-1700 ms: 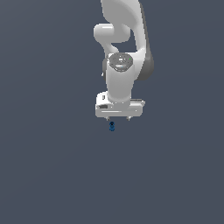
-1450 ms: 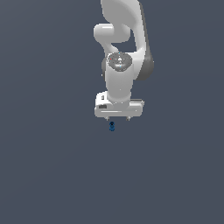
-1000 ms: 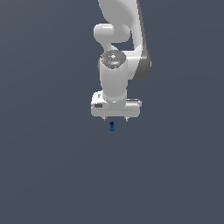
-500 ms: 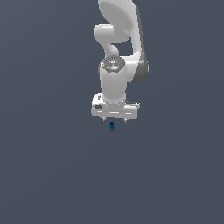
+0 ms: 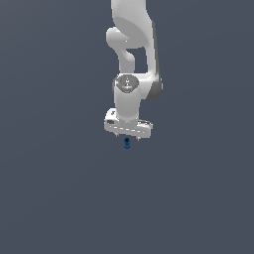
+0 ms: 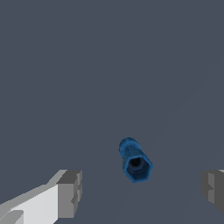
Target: Pick up the object and move it to a goal position.
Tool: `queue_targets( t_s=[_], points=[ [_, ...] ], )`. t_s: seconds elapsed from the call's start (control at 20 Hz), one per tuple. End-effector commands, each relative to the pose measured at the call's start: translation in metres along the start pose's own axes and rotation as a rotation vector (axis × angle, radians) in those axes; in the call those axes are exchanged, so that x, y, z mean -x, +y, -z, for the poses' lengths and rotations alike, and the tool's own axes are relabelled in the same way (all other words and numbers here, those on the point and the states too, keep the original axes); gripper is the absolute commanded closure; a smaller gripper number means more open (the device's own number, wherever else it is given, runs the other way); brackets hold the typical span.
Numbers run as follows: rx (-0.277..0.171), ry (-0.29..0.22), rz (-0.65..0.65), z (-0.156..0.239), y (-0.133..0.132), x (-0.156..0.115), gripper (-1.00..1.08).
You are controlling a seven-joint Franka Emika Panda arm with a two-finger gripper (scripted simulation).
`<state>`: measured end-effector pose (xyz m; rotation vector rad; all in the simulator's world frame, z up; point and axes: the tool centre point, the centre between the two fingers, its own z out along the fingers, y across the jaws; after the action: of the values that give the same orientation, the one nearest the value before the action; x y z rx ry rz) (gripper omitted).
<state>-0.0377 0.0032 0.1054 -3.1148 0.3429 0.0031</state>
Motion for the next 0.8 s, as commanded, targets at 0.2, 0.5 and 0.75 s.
queue_targets(
  t_s=[0.2,0.5,0.75],
  points=[
    [0.007,0.003,-0.035,-0.012,0.005,0.008,-0.92],
    [0.007,0.002,-0.032,-0.017,0.005,0.008,-0.92],
    [0.007,0.002,-0.034,-0.039,0.005,0.009,-0.92]
  ],
)
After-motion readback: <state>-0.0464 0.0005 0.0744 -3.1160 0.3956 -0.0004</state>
